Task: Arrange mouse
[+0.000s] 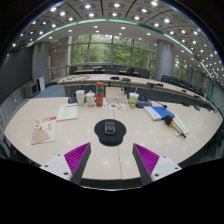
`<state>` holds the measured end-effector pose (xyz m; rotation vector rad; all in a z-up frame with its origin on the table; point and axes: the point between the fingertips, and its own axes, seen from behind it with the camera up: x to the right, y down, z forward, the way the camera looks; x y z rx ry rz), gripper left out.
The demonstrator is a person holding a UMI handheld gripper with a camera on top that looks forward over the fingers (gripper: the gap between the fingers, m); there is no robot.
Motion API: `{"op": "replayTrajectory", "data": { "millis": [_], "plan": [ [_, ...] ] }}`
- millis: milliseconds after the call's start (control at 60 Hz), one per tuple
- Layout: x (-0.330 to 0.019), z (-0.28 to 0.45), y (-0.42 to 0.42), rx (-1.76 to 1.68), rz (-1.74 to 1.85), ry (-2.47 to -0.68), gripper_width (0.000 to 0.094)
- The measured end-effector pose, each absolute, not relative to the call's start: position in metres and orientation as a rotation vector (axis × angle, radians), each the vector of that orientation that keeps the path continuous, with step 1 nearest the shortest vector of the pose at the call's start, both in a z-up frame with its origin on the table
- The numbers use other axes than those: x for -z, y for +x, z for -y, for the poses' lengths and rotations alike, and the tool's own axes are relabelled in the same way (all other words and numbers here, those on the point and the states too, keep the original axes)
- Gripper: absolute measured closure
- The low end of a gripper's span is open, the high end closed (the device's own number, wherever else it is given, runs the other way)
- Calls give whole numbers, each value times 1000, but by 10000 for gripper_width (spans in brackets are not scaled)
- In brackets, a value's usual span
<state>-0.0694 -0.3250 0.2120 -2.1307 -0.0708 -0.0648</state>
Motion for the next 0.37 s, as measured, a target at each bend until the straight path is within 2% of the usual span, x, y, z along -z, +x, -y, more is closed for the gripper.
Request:
{"op": "replayTrajectory", "data": {
  "millis": [167,367],
  "plan": [
    [-221,384,-68,48,84,-2129,82],
    [-235,414,-63,41,54,-2090,83]
  ]
}}
